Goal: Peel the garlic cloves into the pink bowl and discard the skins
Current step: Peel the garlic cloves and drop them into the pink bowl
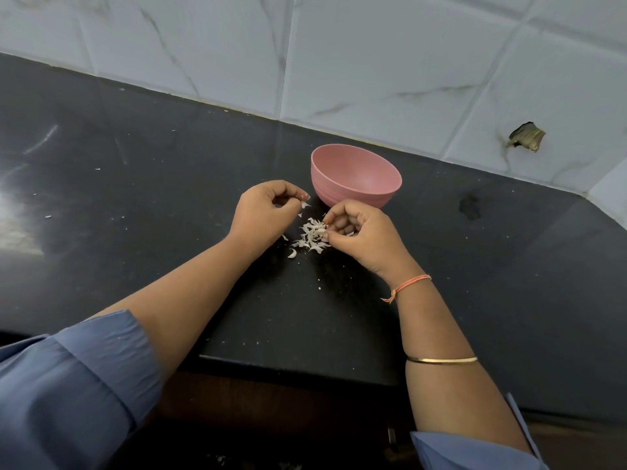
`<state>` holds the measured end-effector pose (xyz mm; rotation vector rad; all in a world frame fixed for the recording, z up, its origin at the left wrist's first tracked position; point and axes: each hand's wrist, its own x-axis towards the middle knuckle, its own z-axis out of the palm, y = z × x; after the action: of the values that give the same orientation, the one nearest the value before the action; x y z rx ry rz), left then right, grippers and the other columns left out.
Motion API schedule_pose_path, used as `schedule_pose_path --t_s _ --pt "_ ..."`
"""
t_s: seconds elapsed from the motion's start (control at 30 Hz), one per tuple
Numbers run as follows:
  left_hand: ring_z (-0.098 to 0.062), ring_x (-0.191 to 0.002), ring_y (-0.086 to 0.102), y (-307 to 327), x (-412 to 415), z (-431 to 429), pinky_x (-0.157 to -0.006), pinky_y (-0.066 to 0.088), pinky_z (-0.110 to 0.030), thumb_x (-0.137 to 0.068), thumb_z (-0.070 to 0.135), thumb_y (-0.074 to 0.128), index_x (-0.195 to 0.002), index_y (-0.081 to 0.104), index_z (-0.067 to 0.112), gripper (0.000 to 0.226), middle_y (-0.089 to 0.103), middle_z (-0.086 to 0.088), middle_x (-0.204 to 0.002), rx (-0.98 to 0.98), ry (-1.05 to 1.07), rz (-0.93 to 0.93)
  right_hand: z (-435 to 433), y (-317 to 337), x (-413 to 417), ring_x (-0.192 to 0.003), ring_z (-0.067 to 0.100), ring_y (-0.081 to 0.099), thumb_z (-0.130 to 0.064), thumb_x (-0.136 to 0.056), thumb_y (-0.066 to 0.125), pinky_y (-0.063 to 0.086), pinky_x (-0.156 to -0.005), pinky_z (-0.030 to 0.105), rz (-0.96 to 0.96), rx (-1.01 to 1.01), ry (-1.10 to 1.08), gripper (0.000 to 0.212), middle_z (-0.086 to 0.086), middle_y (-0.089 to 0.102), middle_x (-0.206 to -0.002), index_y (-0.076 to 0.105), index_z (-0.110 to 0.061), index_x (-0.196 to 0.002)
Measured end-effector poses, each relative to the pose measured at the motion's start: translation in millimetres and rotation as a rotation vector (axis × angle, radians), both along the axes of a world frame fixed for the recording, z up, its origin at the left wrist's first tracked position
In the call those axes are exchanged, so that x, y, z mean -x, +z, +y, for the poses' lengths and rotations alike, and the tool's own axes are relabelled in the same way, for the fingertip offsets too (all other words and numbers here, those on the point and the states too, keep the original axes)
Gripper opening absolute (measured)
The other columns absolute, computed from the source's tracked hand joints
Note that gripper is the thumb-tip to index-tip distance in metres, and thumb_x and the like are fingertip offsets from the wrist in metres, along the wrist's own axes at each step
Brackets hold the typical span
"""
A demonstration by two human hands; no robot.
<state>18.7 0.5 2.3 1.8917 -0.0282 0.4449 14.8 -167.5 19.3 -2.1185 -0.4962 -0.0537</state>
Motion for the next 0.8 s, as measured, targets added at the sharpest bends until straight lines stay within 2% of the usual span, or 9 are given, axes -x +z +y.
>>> schedule_pose_path --t_s 0.1,0.3,0.43,0.5,0.6,0.67,0.7,0.77,0.8 --pt "-0.004 -0.082 0.063 0.1 1.4 -0.9 -0.072 0.048 -0.013 -0.082 0.013 0.058 -0.081 0.072 0.025 0.017 0.07 0.008 -0.089 -0.02 -0.054 -0.007 -0.9 -0.1 -1.0 -0.065 0.0 0.058 -0.002 -0.078 0.068 0.046 -0.062 0.01 0.003 0.001 -0.026 0.016 0.0 0.066 -0.077 0.068 -0.016 -0.086" --pt "-0.001 -0.087 0.061 -3.7 -1.0 -0.5 -0.073 0.046 -0.017 -0.081 0.028 0.069 -0.079 0.071 0.024 0.005 0.068 0.011 -0.091 -0.105 -0.047 -0.002 -4.2 0.1 -2.3 -0.067 0.001 0.059 -0.006 -0.08 0.07 0.048 -0.064 0.014 -0.009 -0.074 -0.102 0.013 -0.004 0.067 -0.075 0.07 -0.018 -0.082" --pt "-0.005 -0.081 0.062 -2.0 -0.7 -0.3 -0.064 0.044 -0.006 -0.081 0.03 0.069 -0.075 0.069 0.023 0.009 0.067 0.009 -0.087 -0.065 -0.014 0.004 -9.5 4.5 -3.3 -0.068 0.007 0.059 -0.009 -0.081 0.069 0.051 -0.064 0.019 -0.027 -0.032 -0.202 0.008 0.002 0.07 -0.081 0.07 -0.017 -0.08" --pt "-0.004 -0.083 0.061 -1.9 -0.5 -0.3 -0.068 0.043 -0.008 -0.081 0.029 0.069 -0.074 0.069 0.023 0.01 0.066 0.011 -0.084 -0.066 -0.012 -0.001 -9.7 9.0 -1.6 -0.072 0.012 0.062 -0.009 -0.082 0.068 0.051 -0.066 0.017 -0.116 0.04 -0.244 0.005 0.002 0.07 -0.084 0.07 -0.014 -0.08" --pt "-0.003 -0.083 0.061 -1.8 -0.4 0.1 -0.071 0.043 -0.012 -0.082 0.029 0.069 -0.074 0.069 0.023 0.01 0.066 0.012 -0.082 -0.061 -0.016 -0.001 -5.8 16.8 4.9 -0.077 0.014 0.06 -0.007 -0.083 0.066 0.051 -0.07 0.02 -0.417 0.036 -0.309 0.005 0.004 0.067 -0.084 0.067 -0.007 -0.078" --pt "-0.002 -0.082 0.061 -1.6 -0.3 0.1 -0.071 0.043 -0.011 -0.082 0.029 0.069 -0.072 0.068 0.025 0.01 0.066 0.011 -0.082 -0.059 -0.022 -0.005 -3.1 16.9 7.0 -0.078 0.016 0.058 -0.007 -0.084 0.063 0.048 -0.069 0.024 -0.564 0.117 -0.346 0.007 0.006 0.065 -0.082 0.067 -0.004 -0.078" --pt "-0.001 -0.082 0.06 -1.6 -0.2 0.1 -0.071 0.042 -0.01 -0.082 0.029 0.069 -0.071 0.067 0.026 0.011 0.066 0.012 -0.081 -0.058 -0.022 -0.009 -2.4 15.7 6.2 -0.081 0.019 0.059 -0.006 -0.084 0.061 0.048 -0.072 0.028 -0.517 0.231 -0.325 0.008 0.007 0.066 -0.085 0.067 -0.006 -0.079" --pt "0.0 -0.08 0.06 -1.6 0.1 0.0 -0.068 0.042 -0.007 -0.082 0.028 0.069 -0.071 0.066 0.027 0.012 0.066 0.013 -0.08 -0.056 -0.021 -0.013 -0.8 12.4 5.9 -0.091 0.023 0.061 -0.006 -0.085 0.059 0.047 -0.078 0.03 -0.209 0.557 -0.229 0.011 0.007 0.067 -0.095 0.069 -0.011 -0.085" --pt "0.001 -0.08 0.059 -1.6 0.2 -0.2 -0.067 0.041 -0.006 -0.082 0.028 0.069 -0.071 0.066 0.028 0.011 0.066 0.013 -0.079 -0.056 -0.021 -0.014 -2.0 10.4 4.3 -0.093 0.022 0.061 -0.007 -0.086 0.06 0.047 -0.08 0.029 -0.086 0.622 -0.207 0.011 0.005 0.067 -0.097 0.07 -0.012 -0.087"
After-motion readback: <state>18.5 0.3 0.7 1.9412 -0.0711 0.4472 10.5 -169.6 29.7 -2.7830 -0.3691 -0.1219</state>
